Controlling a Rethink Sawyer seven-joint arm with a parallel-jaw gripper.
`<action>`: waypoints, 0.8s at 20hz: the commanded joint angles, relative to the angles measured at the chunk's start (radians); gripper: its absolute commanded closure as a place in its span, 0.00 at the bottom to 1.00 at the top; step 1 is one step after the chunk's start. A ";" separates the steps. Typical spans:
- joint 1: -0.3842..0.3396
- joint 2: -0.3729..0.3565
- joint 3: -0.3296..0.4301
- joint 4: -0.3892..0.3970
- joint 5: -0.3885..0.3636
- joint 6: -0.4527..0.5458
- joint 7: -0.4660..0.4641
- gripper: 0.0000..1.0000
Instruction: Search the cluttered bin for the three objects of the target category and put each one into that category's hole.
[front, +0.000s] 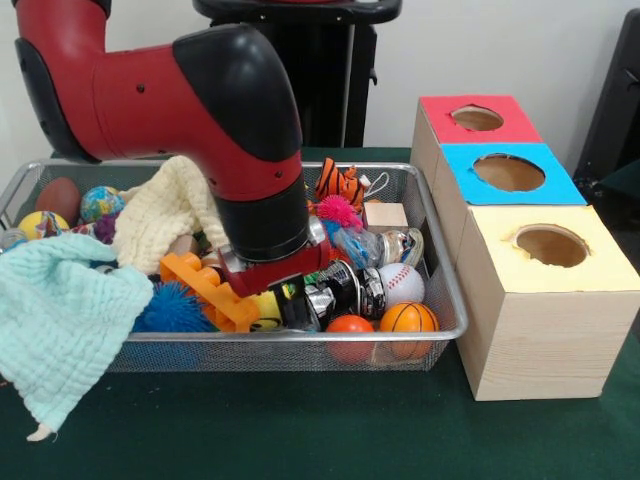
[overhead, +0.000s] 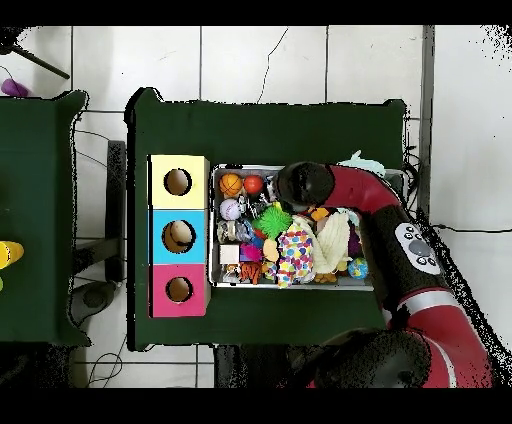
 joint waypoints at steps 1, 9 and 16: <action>0.021 -0.143 -0.033 0.169 -0.033 -0.016 0.053 1.00; 0.026 -0.214 -0.037 0.183 -0.004 0.058 0.042 1.00; 0.044 -0.197 -0.059 0.146 0.004 0.073 0.081 1.00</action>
